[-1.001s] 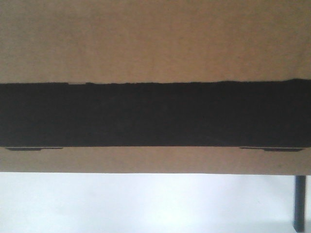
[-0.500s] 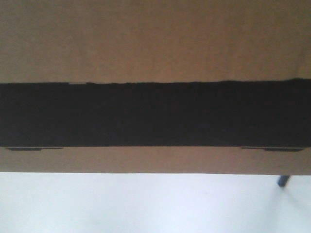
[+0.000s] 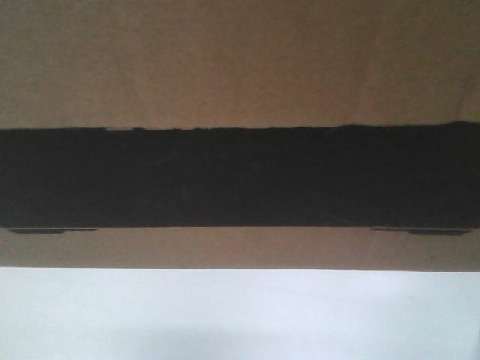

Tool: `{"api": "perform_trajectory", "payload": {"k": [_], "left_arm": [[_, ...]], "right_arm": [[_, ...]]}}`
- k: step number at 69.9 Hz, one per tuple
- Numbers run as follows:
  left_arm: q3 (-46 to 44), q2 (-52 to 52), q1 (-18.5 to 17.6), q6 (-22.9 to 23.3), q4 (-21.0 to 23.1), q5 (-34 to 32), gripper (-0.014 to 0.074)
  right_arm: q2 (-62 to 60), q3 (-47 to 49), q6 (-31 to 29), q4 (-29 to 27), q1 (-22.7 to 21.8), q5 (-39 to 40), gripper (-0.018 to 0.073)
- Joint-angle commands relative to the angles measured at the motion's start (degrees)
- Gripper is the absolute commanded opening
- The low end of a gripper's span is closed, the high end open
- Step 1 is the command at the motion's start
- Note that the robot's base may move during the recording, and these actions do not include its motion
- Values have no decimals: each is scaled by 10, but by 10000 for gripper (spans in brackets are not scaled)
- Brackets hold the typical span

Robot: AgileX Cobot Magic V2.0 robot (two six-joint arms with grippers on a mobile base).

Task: Grab box from left shelf to table start
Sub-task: 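Hold the box with both grippers while the base drives away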

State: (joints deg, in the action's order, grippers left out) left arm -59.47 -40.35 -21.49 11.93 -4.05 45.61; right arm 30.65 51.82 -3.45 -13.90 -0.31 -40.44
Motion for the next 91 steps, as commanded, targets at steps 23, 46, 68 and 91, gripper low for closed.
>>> {"api": "perform_trajectory", "payload": {"k": [23, 46, 68, 91], "left_arm": [[-22, 8, -5, 1, 40, -74, -104], [-22, 8, -5, 1, 40, -74, -104], [-22, 8, -5, 1, 40, -74, -104], [-22, 8, -5, 1, 40, -74, -104]], "right_arm": [[4, 19, 7, 17, -4, 109, 57], [4, 19, 7, 17, -4, 109, 57], [4, 19, 7, 17, -4, 109, 57], [4, 19, 7, 17, -4, 109, 57]]}}
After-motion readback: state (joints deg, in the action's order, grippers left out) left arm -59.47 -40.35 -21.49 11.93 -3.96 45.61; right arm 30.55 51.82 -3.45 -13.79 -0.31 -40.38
